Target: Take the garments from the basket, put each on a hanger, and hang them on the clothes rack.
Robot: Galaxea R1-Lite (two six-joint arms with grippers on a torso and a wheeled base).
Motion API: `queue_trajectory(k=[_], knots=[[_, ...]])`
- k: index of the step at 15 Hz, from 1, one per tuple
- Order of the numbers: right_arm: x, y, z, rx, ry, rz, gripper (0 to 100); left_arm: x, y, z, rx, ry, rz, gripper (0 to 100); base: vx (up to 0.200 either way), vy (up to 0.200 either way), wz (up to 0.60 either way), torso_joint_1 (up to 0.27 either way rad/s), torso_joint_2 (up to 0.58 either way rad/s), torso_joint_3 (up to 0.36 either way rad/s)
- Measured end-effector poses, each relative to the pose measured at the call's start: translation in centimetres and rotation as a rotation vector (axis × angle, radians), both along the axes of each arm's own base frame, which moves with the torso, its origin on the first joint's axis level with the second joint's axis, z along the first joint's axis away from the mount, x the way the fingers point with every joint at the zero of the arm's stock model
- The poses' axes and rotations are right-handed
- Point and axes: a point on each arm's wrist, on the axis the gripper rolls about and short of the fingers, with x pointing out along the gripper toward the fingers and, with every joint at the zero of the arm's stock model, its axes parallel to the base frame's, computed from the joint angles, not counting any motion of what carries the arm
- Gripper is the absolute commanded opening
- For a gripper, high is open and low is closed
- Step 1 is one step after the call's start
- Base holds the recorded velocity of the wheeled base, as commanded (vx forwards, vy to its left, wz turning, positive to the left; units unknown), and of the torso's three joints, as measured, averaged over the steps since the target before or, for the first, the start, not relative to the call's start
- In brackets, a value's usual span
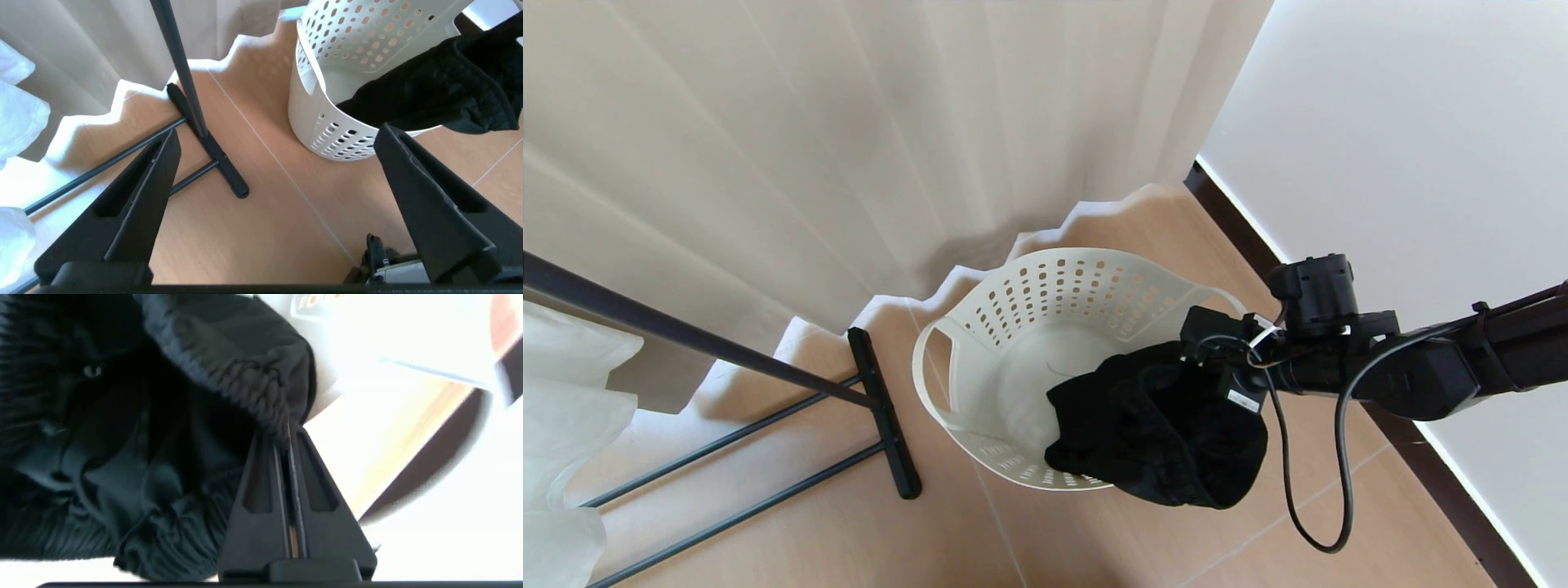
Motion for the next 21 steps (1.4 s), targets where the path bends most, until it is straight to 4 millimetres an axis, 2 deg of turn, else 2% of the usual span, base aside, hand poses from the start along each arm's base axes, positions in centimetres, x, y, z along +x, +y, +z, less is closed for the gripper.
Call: queue_trajectory(k=[5,8,11,14,17,21], knots=[[-2.7,-0.5,1.4,0.051,-0.059,0.027,0,0.0,0.0,0.0,0.006,-0.002,-0.001,100,0.000,0.000,0.00,0.000,0.00,0.000],[-6.3,-0.7,3.6,0.115,-0.101,0.054,0,0.0,0.0,0.0,0.007,-0.002,-0.002,100,0.000,0.000,0.00,0.000,0.00,0.000],[-10.8,0.0,5.5,0.202,-0.134,0.084,0,0.0,0.0,0.0,0.007,-0.001,-0.002,100,0.000,0.000,0.00,0.000,0.00,0.000],[-14.0,1.0,7.2,0.333,-0.161,-0.003,0,0.0,0.0,0.0,0.007,-0.001,-0.002,100,0.000,0.000,0.00,0.000,0.00,0.000],[-15.2,1.5,7.8,0.363,-0.181,0.003,0,0.0,0.0,0.0,0.007,0.000,-0.002,100,0.000,0.000,0.00,0.002,0.00,0.057],[-14.9,1.9,8.0,0.367,-0.184,0.008,0,0.0,0.0,0.0,0.007,-0.001,-0.002,100,0.000,0.000,0.00,0.001,0.00,0.178]])
